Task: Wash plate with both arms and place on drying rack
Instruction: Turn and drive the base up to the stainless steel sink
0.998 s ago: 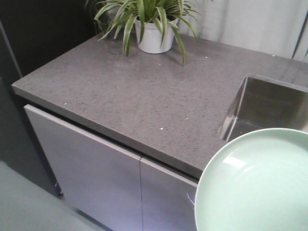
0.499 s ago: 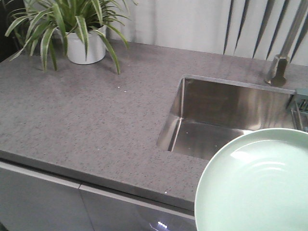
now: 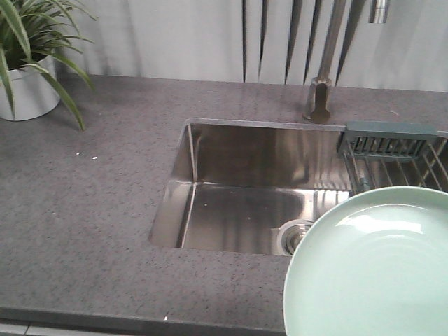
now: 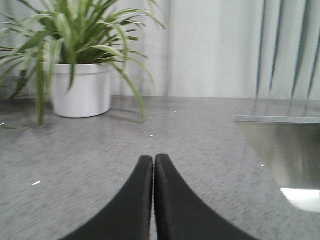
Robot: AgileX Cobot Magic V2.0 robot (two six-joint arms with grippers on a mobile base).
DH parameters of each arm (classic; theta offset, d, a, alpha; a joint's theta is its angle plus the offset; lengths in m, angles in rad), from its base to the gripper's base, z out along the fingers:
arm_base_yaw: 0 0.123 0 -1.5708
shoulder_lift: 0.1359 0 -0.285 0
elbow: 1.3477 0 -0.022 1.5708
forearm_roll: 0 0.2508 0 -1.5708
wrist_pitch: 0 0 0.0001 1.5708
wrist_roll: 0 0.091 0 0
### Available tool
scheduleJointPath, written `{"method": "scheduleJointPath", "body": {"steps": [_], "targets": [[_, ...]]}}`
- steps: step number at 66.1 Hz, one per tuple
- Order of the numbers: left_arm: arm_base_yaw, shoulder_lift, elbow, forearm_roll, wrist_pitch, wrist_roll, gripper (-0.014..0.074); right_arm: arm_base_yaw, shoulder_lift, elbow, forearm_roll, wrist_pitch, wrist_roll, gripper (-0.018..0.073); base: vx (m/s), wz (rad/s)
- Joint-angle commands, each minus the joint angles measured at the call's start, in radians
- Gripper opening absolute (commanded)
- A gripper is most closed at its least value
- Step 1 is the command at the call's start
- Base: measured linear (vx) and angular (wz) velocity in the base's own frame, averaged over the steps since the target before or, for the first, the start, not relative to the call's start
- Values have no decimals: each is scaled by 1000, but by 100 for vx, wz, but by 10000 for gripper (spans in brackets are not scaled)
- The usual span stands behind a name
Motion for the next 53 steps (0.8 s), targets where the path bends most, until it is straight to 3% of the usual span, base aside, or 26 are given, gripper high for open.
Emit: {"method": "scheduleJointPath", "body": {"steps": [1, 27, 53], "targets": [[2, -16, 16, -1, -73, -8, -6, -6, 14, -22, 13, -76, 1, -5, 10, -41], [2, -16, 16, -1, -73, -8, -6, -6, 14, -22, 13, -76, 1, -5, 10, -33], [2, -16, 16, -1, -73, -8, -6, -6, 14, -22, 13, -76, 1, -5, 7, -8]]}}
